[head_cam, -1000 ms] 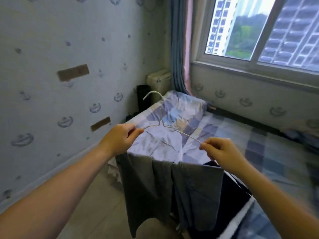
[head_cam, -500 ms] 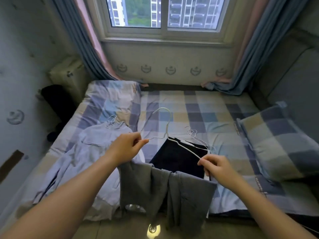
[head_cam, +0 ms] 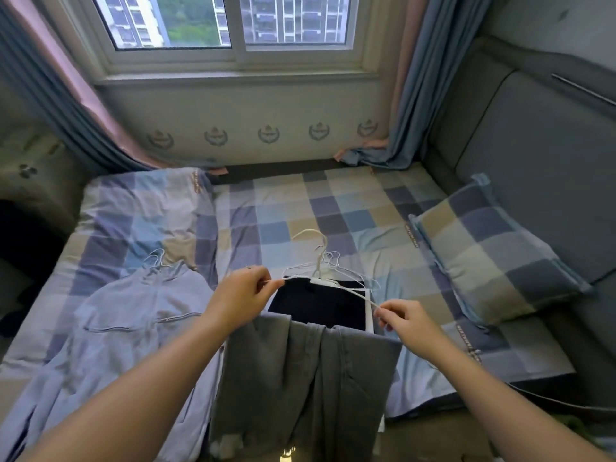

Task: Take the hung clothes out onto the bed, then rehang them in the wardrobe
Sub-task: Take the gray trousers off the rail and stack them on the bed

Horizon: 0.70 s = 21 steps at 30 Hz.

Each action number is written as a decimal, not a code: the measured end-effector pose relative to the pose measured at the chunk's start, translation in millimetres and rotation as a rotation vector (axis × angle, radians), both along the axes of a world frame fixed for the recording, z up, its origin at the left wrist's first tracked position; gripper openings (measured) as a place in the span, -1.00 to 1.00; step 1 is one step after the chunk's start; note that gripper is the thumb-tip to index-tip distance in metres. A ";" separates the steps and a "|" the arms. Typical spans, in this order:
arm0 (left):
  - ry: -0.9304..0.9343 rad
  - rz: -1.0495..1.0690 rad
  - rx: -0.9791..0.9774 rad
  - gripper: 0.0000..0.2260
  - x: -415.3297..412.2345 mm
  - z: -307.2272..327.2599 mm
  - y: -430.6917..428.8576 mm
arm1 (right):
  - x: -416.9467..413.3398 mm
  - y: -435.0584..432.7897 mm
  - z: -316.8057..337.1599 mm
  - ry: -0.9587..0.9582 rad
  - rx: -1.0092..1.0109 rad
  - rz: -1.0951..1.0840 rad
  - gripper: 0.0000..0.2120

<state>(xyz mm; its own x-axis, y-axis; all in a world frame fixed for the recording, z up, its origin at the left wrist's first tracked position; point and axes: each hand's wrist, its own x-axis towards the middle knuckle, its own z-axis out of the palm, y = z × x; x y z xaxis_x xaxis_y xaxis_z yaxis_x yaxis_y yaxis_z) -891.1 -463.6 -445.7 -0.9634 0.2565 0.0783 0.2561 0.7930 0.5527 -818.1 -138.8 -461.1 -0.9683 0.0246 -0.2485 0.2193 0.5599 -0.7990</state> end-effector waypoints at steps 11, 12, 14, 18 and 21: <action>-0.218 0.159 -0.083 -0.76 -60.4 -80.4 35.3 | -102.6 35.1 -75.4 -0.177 0.206 0.128 -0.83; -0.230 0.166 -0.112 -0.75 -65.3 -90.5 37.8 | -110.1 37.3 -88.7 -0.203 0.242 0.135 -0.83; -0.254 0.184 -0.186 -0.73 -72.7 -108.8 44.4 | -122.2 39.7 -112.5 -0.238 0.321 0.157 -0.82; -0.337 0.249 -0.301 -0.73 -87.0 -147.5 60.7 | -142.9 40.6 -150.8 -0.283 0.408 0.139 -0.81; -0.338 0.268 -0.340 -0.72 -100.3 -182.4 71.2 | -159.4 42.7 -185.2 -0.341 0.404 0.117 -0.80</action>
<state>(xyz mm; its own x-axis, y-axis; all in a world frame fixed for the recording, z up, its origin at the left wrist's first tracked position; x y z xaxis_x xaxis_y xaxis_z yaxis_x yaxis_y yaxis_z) -991.4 -392.4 -628.0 -0.9555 -0.0442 -0.2918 -0.1269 0.9543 0.2707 -977.4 -96.1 -646.2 -0.8365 0.0800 -0.5421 0.3461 0.8441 -0.4095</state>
